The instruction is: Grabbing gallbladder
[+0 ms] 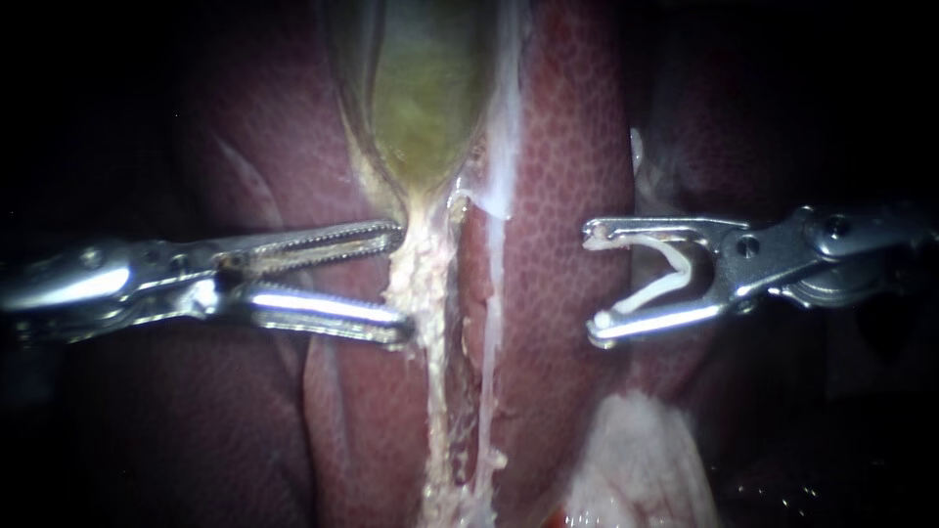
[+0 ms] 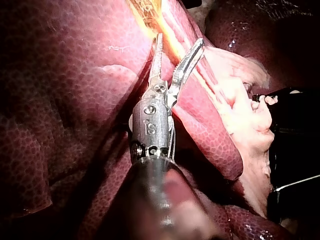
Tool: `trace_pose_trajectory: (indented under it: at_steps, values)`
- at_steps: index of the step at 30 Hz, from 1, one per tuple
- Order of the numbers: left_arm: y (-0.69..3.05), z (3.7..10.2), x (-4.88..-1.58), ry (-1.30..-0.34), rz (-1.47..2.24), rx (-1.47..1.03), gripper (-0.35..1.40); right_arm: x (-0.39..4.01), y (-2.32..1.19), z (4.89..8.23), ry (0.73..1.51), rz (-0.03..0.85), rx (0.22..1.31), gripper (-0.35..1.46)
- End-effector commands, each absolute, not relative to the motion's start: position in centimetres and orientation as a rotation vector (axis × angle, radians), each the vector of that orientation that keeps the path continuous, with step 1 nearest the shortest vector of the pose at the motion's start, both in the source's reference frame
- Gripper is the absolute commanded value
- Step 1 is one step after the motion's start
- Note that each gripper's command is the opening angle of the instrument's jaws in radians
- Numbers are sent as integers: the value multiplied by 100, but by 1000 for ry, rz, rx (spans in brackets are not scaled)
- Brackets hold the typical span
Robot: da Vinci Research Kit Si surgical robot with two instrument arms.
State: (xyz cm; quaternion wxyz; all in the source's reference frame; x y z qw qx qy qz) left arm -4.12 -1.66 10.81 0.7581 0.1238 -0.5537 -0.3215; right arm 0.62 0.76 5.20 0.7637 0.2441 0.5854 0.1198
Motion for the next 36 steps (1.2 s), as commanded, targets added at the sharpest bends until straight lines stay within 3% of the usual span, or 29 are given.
trace_pose_trajectory:
  at_steps: [1,6,11,12,15,28,36]
  values:
    - [-168,1083,-414,-1205,-705,270,46,62,75,521,1272,261,530,55]
    - [-170,1092,-418,-1204,-720,276,42,63,75,520,1272,261,530,55]
    - [-168,1094,-420,-1203,-735,286,25,63,75,520,1272,261,530,55]
    - [-168,1094,-420,-1202,-741,290,19,64,75,520,1272,261,530,55]
    - [-169,1094,-418,-1201,-756,301,-35,64,75,520,1272,261,530,55]
    - [-172,1091,-410,-1156,-763,320,-35,64,75,521,1272,261,530,55]
    - [-170,1072,-388,-1151,-778,319,-35,63,75,521,1272,261,530,55]
